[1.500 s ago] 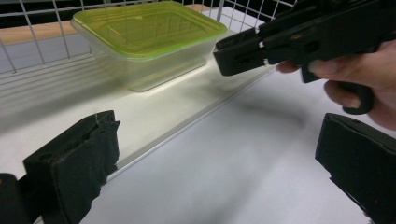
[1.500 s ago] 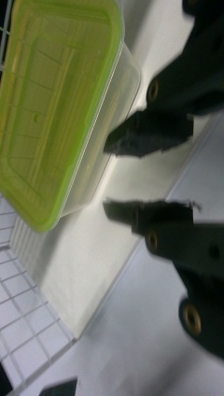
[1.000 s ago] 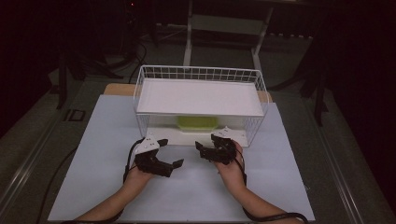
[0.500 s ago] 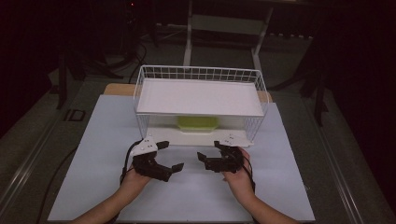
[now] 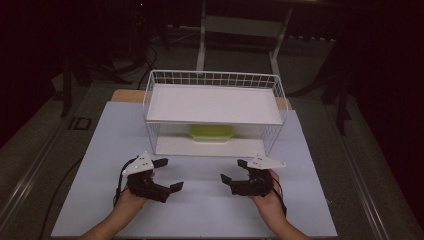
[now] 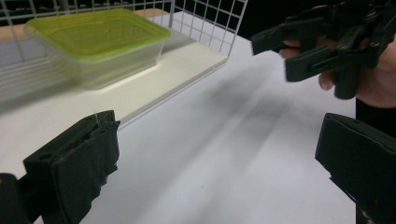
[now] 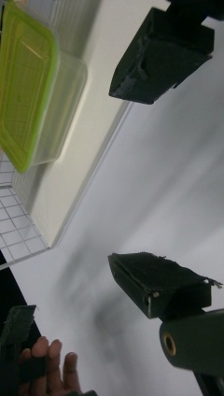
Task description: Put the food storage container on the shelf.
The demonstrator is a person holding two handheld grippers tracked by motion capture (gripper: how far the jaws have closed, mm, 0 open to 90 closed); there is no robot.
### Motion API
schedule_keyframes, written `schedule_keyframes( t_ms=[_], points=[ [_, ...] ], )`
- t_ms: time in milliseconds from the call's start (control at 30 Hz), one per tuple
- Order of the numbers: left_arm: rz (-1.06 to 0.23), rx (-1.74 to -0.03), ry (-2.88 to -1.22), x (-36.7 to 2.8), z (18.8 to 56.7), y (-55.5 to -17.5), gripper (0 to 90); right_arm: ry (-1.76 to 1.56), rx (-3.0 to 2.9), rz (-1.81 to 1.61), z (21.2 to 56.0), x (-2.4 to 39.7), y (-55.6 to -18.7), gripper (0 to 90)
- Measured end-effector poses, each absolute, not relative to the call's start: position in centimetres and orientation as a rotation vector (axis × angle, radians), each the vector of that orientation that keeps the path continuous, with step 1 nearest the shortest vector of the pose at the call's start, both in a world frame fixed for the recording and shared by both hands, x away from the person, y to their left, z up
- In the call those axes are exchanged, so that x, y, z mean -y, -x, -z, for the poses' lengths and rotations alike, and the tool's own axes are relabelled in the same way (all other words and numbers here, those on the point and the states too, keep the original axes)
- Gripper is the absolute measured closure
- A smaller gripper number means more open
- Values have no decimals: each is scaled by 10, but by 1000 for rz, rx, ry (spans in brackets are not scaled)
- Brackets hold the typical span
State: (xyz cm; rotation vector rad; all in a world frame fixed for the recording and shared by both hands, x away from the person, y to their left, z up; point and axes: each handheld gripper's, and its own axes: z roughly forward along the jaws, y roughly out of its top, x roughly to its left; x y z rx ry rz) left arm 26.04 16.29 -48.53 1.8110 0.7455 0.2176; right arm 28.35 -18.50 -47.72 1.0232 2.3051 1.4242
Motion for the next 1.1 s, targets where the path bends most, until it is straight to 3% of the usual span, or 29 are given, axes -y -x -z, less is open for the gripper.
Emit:
schedule_keyframes(
  t_ms=[367,1100],
  points=[
    [-230,-776,-1825,-179,496,-253,2,-1012,-2313,-1413,485,207,-275,171],
    [-196,-750,-1815,-173,511,-255,2,-1011,-2328,-1397,498,234,-275,171]
  ],
)
